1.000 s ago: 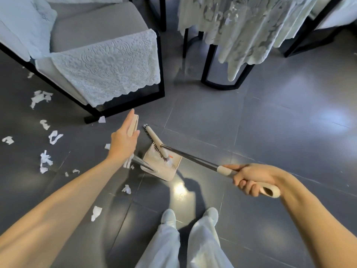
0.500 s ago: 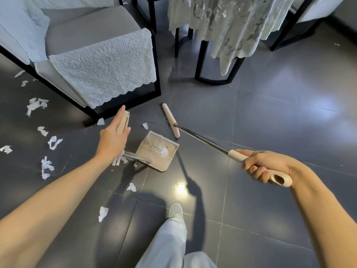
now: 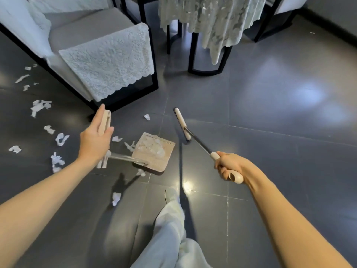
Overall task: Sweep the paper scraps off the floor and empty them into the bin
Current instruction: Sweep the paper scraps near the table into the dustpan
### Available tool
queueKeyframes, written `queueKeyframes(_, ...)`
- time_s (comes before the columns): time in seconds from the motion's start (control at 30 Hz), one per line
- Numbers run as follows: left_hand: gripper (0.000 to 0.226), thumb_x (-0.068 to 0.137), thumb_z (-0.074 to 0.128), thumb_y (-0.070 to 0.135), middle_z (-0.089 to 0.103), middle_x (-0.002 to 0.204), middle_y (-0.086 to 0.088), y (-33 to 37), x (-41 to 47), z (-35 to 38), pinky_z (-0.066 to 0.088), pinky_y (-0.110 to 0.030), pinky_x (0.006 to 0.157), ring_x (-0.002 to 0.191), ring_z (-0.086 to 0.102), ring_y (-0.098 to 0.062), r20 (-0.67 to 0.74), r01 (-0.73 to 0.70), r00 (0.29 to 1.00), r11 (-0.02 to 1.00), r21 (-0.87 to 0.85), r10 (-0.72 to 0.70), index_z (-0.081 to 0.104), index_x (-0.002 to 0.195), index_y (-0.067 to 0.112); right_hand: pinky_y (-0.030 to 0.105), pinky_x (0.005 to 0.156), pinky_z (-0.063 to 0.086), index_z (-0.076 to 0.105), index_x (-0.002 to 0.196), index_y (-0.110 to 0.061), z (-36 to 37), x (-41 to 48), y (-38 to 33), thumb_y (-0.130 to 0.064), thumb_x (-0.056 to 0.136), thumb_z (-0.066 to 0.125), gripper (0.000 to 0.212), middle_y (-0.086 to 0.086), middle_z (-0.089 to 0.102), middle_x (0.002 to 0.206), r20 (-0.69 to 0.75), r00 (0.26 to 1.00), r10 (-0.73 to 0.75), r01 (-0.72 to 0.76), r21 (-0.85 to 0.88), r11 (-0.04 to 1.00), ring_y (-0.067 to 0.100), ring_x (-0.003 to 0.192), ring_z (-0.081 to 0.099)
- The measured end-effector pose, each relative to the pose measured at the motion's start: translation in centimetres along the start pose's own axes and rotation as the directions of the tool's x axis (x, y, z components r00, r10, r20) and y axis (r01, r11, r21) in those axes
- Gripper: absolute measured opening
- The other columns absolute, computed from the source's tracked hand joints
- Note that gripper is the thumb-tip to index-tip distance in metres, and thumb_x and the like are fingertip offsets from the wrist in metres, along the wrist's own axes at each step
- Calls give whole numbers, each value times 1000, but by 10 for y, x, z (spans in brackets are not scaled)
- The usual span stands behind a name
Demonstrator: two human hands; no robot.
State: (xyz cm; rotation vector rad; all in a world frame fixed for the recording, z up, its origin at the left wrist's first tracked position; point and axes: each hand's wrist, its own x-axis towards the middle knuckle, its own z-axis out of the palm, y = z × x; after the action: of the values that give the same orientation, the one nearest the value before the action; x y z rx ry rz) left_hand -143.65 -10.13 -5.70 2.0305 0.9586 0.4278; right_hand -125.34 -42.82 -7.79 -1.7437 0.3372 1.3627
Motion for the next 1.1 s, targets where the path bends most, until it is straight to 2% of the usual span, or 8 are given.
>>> queueKeyframes(0.2, 67, 94, 59, 11, 46, 129, 36, -35, -36, -79, 47, -38, 99, 112, 59, -33, -64, 34, 997, 999, 6, -34, 35, 143, 48, 14, 31, 29, 49, 93, -9, 66, 16, 35, 7, 88, 34, 23, 1, 40, 45, -28, 999, 24, -27, -127, 992, 9, 31, 31)
queueKeyframes(0.3, 70, 94, 59, 10, 55, 132, 23, -63, -54, -123, 48, -55, 91, 102, 56, -49, -57, 80, 995, 996, -35, -82, 35, 136, 61, 16, 33, 34, 50, 97, -15, 118, 21, 55, 4, 87, 36, 25, 6, 45, 58, -16, 999, 49, -52, -200, 978, 11, 33, 36)
queueKeyframes(0.43, 75, 93, 61, 11, 57, 137, 3, -108, -76, -186, 44, -60, 94, 118, 48, -48, -86, 127, 988, 991, -44, -130, 35, 119, 77, 16, 35, 35, 50, 100, -24, 203, 19, 82, 3, 85, 36, 34, 7, 47, 65, 28, 994, 107, -99, -195, 976, 10, 34, 38)
queueKeyframes(0.63, 75, 93, 61, 9, 57, 136, 6, -190, -86, -286, 47, -60, 88, 108, 52, -46, -24, 149, 988, 987, -65, -151, 39, 116, 78, 17, 36, 36, 53, 105, -21, 338, 1, 106, 3, 84, 38, 35, 6, 47, 63, 45, 992, 118, -114, -84, 990, 9, 36, 40)
queueKeyframes(0.8, 78, 93, 61, 9, 56, 133, 24, -242, -87, -346, 52, -42, 80, 90, 66, -14, 74, 87, 994, 996, -10, -86, 35, 118, 78, 14, 30, 29, 49, 102, -14, 420, -24, 114, 7, 87, 35, 29, 3, 37, 59, 55, 994, 95, -100, 109, 989, 7, 34, 33)
queueKeyframes(0.87, 80, 93, 61, 10, 58, 134, 14, -258, -88, -364, 50, -37, 77, 74, 64, -1, 101, 64, 993, 998, 24, -66, 33, 116, 80, 13, 31, 28, 45, 94, -10, 433, -36, 112, 8, 88, 35, 22, 3, 35, 59, 27, 998, 58, -60, 112, 992, 7, 32, 33)
queueKeyframes(0.97, 79, 92, 62, 11, 64, 126, -1, -280, -99, -379, 50, -40, 89, 102, 55, 3, 118, 46, 992, 995, 84, -55, 33, 119, 79, 13, 32, 28, 43, 95, -8, 439, -55, 113, 8, 88, 34, 20, 4, 35, 56, -16, 999, 42, -40, 100, 994, 7, 31, 33)
queueKeyframes(1.1, 83, 91, 63, 9, 65, 125, 2, -302, -116, -384, 42, -13, 85, 108, 49, -2, 144, 14, 989, 995, 100, -28, 30, 119, 80, 14, 33, 31, 47, 110, -6, 436, -74, 129, 9, 88, 35, 29, 6, 39, 57, -97, 995, 5, -8, -32, 999, 8, 31, 34)
